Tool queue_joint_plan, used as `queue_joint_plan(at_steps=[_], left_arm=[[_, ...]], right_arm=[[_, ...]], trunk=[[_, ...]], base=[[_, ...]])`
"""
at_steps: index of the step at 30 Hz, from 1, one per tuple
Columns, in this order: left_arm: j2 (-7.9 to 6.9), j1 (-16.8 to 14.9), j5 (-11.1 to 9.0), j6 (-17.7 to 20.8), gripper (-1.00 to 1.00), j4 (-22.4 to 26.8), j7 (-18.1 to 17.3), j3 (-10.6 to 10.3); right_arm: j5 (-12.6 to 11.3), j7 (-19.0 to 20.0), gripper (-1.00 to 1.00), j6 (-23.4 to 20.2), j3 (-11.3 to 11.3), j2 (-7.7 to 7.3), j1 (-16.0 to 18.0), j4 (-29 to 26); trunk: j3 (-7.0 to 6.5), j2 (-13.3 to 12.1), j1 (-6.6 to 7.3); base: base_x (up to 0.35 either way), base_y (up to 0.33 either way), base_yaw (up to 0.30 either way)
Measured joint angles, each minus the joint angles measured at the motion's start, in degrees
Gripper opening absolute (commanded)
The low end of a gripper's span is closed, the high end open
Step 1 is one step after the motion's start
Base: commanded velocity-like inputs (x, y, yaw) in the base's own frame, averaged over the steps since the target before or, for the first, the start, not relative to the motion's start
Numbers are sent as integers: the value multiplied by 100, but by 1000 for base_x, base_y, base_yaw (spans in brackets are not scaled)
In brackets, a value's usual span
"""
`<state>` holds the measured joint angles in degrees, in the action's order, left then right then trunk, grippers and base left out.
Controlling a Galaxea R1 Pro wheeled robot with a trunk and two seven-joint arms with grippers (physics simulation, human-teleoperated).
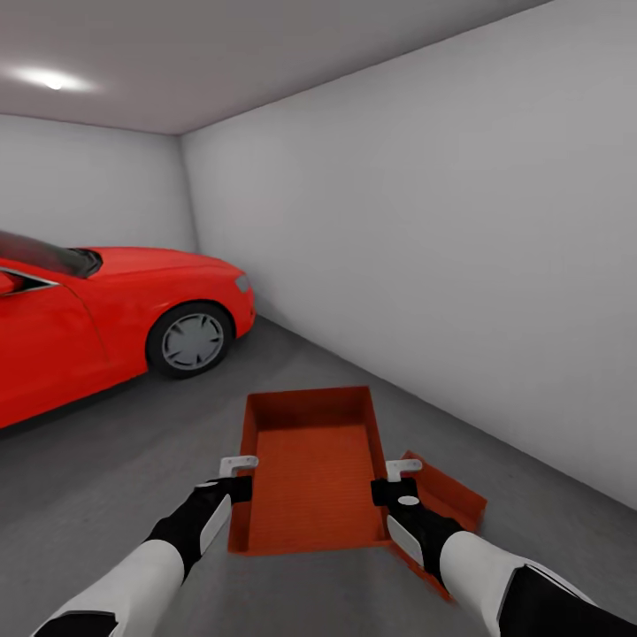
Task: Move the two storage containers from the living room to the garage. In the garage, place one container on the floor and stack the other container on top of it (either order is fine).
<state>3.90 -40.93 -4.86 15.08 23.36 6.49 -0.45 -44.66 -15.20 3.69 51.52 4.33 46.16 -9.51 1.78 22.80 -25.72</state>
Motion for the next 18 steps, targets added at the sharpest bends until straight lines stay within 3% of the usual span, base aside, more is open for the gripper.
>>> queue_joint_plan(at_steps=[12, 18], left_arm=[[0, 0, -3, -3, -100, -1, 1, -1], [2, -1, 1, -2, -100, -3, 0, 1]], right_arm=[[11, 0, -100, -2, -7, -1, 0, -1], [1, -2, -100, 0, -1, -2, -1, -2]], trunk=[[0, 0, 0], [0, 0, 0]], base=[[321, 0, -3], [321, 0, -222]])
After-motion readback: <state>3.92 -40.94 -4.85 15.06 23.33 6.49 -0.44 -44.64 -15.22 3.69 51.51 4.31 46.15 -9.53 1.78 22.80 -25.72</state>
